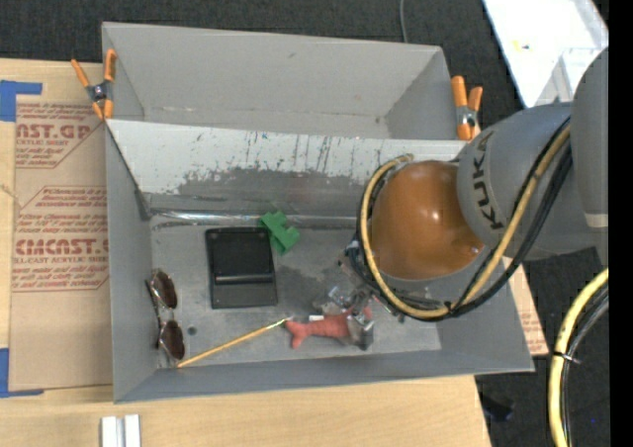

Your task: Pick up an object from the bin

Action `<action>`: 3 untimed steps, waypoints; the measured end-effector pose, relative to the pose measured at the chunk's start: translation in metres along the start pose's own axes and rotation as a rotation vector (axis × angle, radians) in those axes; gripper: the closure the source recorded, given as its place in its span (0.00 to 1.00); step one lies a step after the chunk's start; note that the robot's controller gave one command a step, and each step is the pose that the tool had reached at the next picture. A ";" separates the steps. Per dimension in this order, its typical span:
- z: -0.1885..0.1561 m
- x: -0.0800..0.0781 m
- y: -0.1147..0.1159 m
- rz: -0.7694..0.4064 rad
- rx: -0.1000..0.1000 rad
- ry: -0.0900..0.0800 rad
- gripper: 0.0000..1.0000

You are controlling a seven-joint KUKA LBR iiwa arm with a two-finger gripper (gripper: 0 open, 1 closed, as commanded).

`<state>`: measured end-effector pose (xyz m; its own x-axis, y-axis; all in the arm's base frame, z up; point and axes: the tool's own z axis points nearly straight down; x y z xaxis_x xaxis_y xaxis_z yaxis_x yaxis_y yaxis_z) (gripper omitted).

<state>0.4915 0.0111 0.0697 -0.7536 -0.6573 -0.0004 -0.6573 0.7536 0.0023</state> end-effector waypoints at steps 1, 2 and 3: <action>0.000 0.000 0.000 0.000 0.000 0.000 1.00; -0.069 0.000 0.001 0.007 -0.004 0.003 1.00; -0.109 0.003 -0.001 0.026 0.000 -0.001 1.00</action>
Offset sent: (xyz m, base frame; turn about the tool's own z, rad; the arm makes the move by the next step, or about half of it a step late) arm 0.0014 -0.0004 0.1447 0.0125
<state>0.4902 0.0084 0.1785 -0.7707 -0.6372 -0.0010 -0.6372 0.7707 0.0024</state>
